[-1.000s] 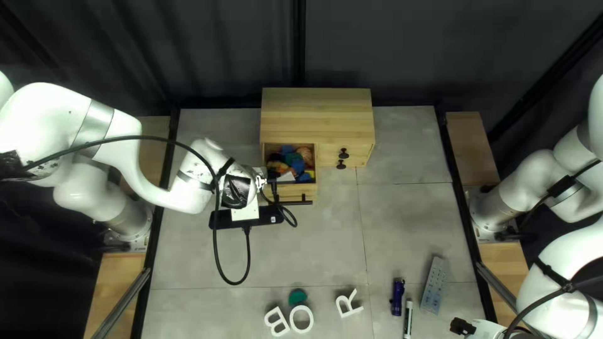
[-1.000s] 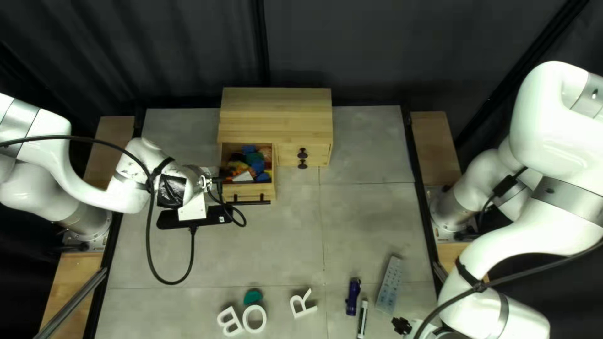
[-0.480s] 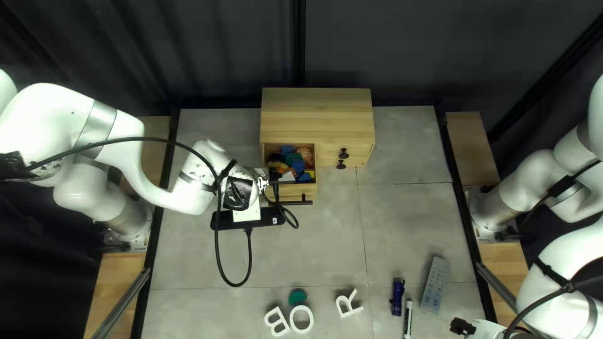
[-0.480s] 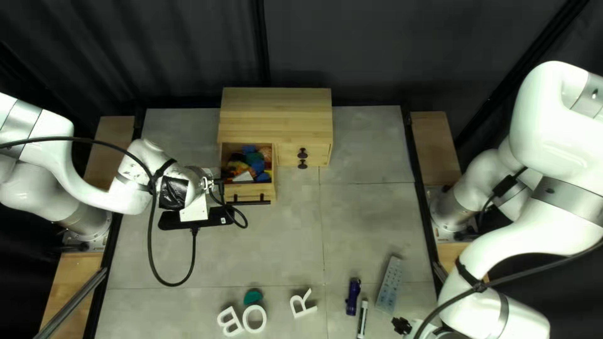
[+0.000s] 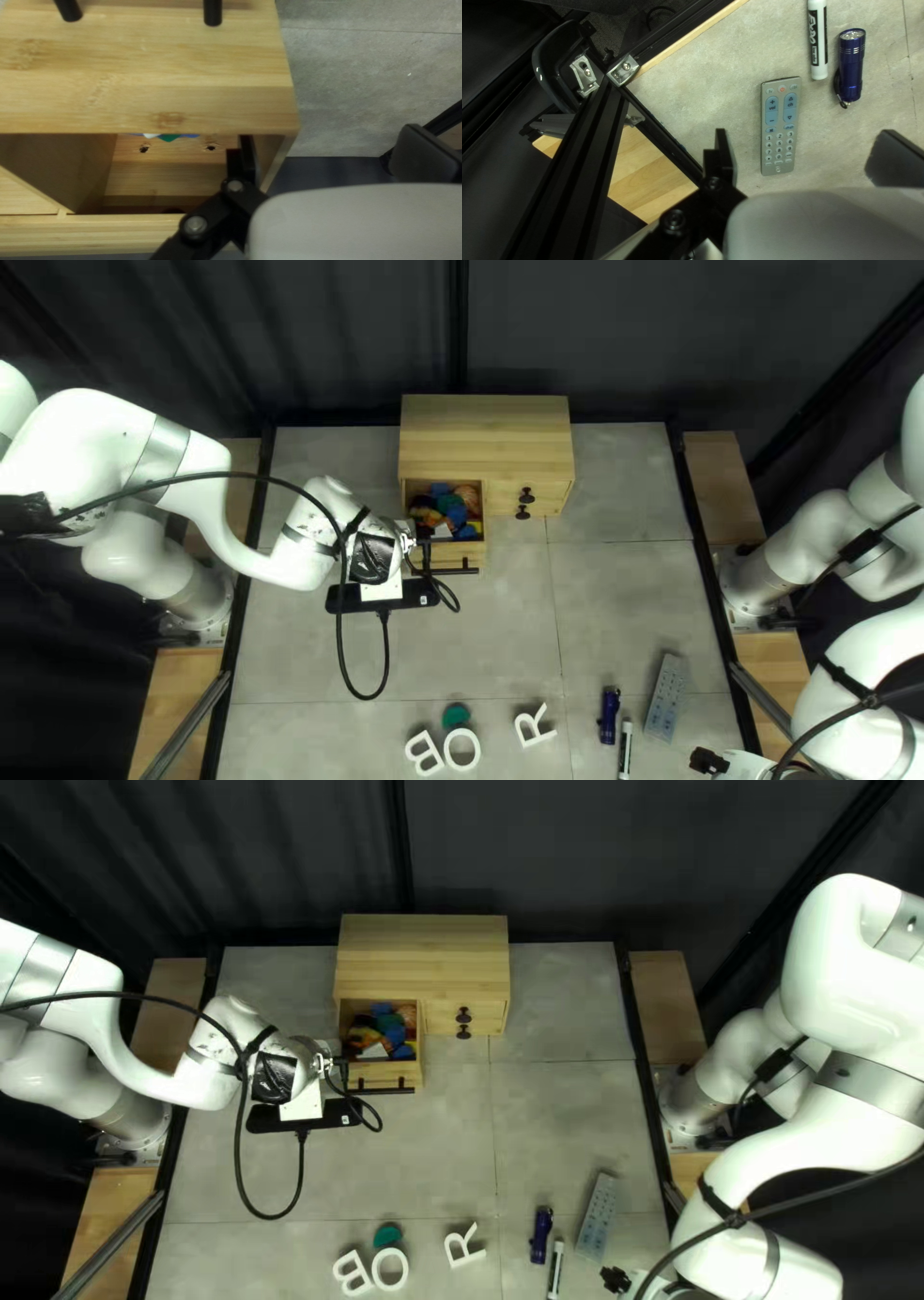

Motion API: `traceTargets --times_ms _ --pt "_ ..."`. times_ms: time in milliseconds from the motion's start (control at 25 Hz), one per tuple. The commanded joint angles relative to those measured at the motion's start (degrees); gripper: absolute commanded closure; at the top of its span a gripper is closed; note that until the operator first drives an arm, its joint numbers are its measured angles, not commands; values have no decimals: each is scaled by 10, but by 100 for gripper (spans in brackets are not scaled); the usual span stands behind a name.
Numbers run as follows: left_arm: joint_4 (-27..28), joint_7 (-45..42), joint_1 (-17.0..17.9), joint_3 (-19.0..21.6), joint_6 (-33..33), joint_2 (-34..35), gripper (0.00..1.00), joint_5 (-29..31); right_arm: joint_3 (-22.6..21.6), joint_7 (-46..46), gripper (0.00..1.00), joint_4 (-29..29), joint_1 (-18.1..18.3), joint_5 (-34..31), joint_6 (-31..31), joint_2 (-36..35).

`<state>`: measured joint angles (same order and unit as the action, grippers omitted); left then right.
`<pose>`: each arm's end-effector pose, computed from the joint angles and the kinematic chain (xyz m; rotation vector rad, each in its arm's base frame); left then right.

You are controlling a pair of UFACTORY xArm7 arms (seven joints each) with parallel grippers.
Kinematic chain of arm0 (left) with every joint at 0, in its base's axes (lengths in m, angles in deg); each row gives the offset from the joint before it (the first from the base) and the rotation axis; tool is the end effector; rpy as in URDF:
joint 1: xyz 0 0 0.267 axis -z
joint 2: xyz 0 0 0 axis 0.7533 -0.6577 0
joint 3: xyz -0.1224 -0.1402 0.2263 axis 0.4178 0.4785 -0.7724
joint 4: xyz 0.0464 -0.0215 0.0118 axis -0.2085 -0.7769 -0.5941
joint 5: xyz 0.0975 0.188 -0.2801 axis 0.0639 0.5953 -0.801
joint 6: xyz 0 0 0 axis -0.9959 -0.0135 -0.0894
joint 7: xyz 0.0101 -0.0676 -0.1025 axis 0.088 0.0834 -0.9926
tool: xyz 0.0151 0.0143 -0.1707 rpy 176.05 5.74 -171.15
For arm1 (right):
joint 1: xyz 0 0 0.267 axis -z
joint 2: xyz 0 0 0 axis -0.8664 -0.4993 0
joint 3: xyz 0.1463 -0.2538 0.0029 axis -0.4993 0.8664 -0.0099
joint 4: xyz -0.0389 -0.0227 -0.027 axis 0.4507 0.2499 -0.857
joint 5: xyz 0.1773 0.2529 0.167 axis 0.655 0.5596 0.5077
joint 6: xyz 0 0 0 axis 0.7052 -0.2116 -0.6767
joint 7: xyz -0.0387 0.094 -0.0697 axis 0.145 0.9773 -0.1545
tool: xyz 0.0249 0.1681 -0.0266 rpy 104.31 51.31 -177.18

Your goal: Open drawers and place objects into drawer and close

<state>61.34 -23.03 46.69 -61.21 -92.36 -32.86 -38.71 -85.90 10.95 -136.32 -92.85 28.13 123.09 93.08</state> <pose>0.3627 0.0802 0.1325 -1.9848 1.8656 0.6251 0.2189 0.3368 0.1722 2.6272 1.3951 -0.1228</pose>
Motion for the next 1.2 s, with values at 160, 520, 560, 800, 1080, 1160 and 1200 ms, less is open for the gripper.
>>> traceTargets --times_ms 160,520,560,800,1080,1160,1200 --pt "0 5 -2 -2 -4 5 0 2 0 0 0 0 0 0 0 0" --pt "-10 4 -2 -2 -5 13 0 1 0 0 0 0 0 0 0 0" --pt "-11 4 -2 -2 -5 15 0 1 0 0 0 0 0 0 0 0" --pt "-17 3 -1 -2 -6 20 0 -2 0 0 0 0 0 0 0 0" --pt "-18 2 0 -1 -8 23 0 -2 0 0 0 0 0 0 0 0" --pt "-14 1 0 0 -10 21 0 -1 0 0 0 0 0 0 0 0" --pt "-13 1 0 0 -11 21 0 -1 0 0 0 0 0 0 0 0"
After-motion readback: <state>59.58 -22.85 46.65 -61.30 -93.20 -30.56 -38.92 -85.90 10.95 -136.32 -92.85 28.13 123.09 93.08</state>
